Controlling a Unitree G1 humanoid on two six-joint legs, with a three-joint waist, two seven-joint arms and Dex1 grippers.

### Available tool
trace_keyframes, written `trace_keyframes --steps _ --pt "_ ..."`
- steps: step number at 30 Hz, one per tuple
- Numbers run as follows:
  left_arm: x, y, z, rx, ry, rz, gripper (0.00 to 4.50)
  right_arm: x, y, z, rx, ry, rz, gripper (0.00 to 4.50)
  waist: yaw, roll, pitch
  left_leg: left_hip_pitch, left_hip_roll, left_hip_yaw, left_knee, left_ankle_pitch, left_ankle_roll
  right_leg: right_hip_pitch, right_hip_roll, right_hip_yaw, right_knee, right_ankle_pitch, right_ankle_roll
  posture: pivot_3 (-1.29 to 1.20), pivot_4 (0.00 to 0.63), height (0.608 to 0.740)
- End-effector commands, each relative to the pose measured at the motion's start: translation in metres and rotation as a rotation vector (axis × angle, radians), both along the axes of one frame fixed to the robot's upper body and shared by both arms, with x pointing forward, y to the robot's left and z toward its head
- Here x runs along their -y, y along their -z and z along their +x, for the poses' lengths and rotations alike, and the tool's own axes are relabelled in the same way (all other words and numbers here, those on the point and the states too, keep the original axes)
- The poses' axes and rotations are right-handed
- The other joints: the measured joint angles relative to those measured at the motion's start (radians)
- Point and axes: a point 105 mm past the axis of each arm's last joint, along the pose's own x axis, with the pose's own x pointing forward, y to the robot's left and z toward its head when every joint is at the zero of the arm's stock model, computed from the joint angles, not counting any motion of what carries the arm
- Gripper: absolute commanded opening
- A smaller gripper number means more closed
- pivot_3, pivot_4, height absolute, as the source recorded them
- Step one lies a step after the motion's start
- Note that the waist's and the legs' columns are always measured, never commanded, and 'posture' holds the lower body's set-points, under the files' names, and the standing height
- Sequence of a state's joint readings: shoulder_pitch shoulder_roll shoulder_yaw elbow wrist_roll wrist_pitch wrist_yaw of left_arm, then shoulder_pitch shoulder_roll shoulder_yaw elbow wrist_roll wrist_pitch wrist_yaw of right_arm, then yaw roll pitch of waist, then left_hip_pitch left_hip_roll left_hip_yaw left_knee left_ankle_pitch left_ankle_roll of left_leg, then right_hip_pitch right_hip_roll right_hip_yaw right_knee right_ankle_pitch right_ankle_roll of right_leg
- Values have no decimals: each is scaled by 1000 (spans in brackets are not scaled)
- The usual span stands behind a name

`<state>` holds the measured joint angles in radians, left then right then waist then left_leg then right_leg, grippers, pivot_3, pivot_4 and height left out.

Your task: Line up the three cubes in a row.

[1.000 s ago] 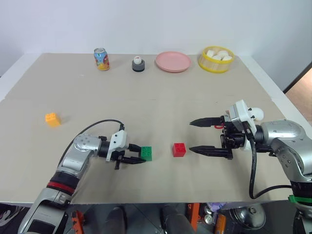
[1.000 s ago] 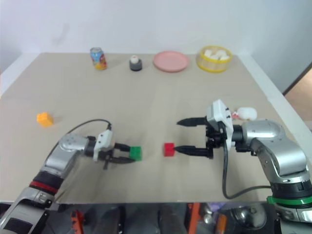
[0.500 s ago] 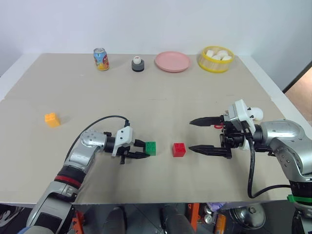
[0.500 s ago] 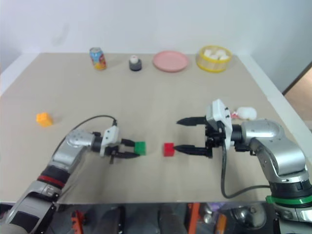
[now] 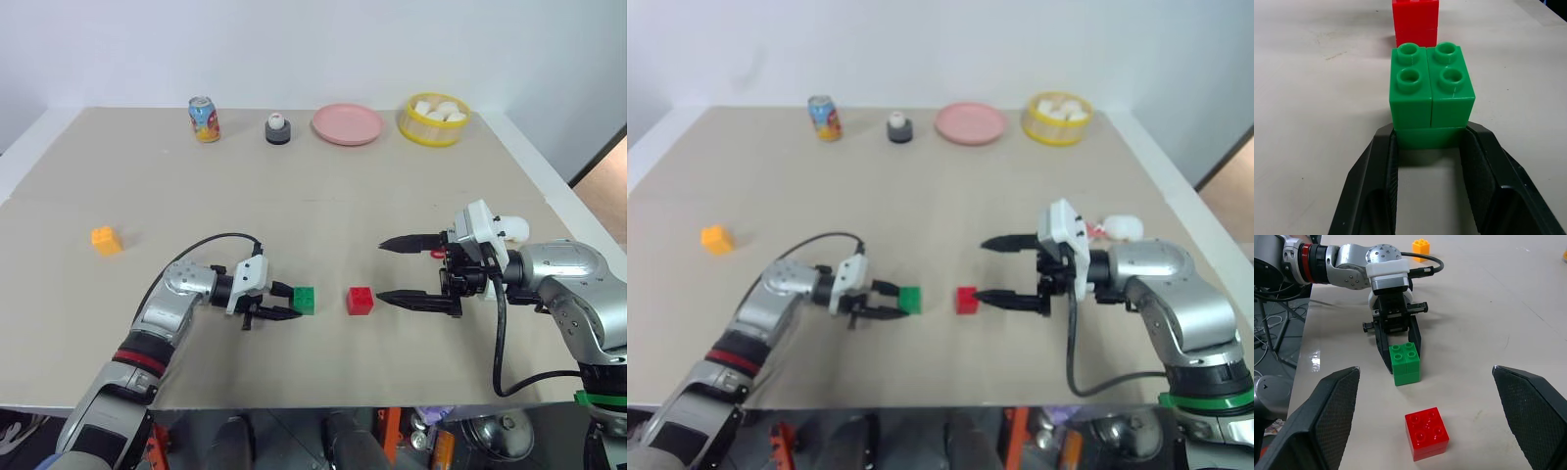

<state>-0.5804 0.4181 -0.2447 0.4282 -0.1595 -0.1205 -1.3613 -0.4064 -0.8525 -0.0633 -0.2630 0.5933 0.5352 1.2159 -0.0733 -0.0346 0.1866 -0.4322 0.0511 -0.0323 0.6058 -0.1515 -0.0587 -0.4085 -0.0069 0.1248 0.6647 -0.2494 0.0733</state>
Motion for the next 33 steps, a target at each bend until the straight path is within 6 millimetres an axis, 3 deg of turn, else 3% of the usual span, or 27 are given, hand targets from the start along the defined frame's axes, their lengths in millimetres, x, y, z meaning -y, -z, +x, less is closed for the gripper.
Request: trace_keyframes --steps 1,3,4,10,11,17,25,29,33 --pt "1 -2 7 36 -22 8 1250 -1 -9 1 44 -5 3 4500 1 0 0 0 0 0 1 0 0 0 0 0 0 0 -1 0 150 740" --pt "1 -2 9 41 -30 13 1250 -1 -9 1 45 -3 3 4500 1 0 0 0 0 0 2 0 0 1 0 0 0 0 -1 0 150 740" --pt "1 -1 9 36 -29 16 2269 -1 -9 1 46 -3 3 4500 1 0 0 0 0 0 3 0 0 1 0 0 0 0 -2 0 150 740" --pt "-2 1 6 29 -23 22 4311 -1 -10 3 48 -1 2 4500 -2 0 0 0 0 0 4 0 1 1 0 1 0 1 -2 0 150 740" --pt "-2 -3 5 34 -25 7 4463 -1 -10 3 49 -2 3 4500 -2 0 0 0 0 0 3 0 1 1 0 1 0 0 -2 0 150 740" --pt "-15 -26 -3 -3 -35 -61 4463 -1 -13 6 52 -5 8 4500 -2 0 0 -1 0 0 -2 -1 2 -1 0 0 0 -1 1 0 150 740" --pt "-73 -55 -28 -76 -183 -66 4463 1 -15 9 52 -10 5 4500 -4 1 0 0 1 -1 -2 -1 2 -1 1 -1 1 -1 0 0 150 740" --pt "-113 -66 -41 -63 -411 -85 4463 -2 -17 15 61 -31 3 4500 -10 0 0 1 2 0 -1 -1 2 -1 0 -1 1 -3 -5 0 150 740" --pt "-136 -72 -40 3 -731 -170 4463 -7 -21 23 83 -32 19 4500 -5 0 1 1 3 1 -2 -1 2 -1 0 -2 1 -3 -6 0 150 740"
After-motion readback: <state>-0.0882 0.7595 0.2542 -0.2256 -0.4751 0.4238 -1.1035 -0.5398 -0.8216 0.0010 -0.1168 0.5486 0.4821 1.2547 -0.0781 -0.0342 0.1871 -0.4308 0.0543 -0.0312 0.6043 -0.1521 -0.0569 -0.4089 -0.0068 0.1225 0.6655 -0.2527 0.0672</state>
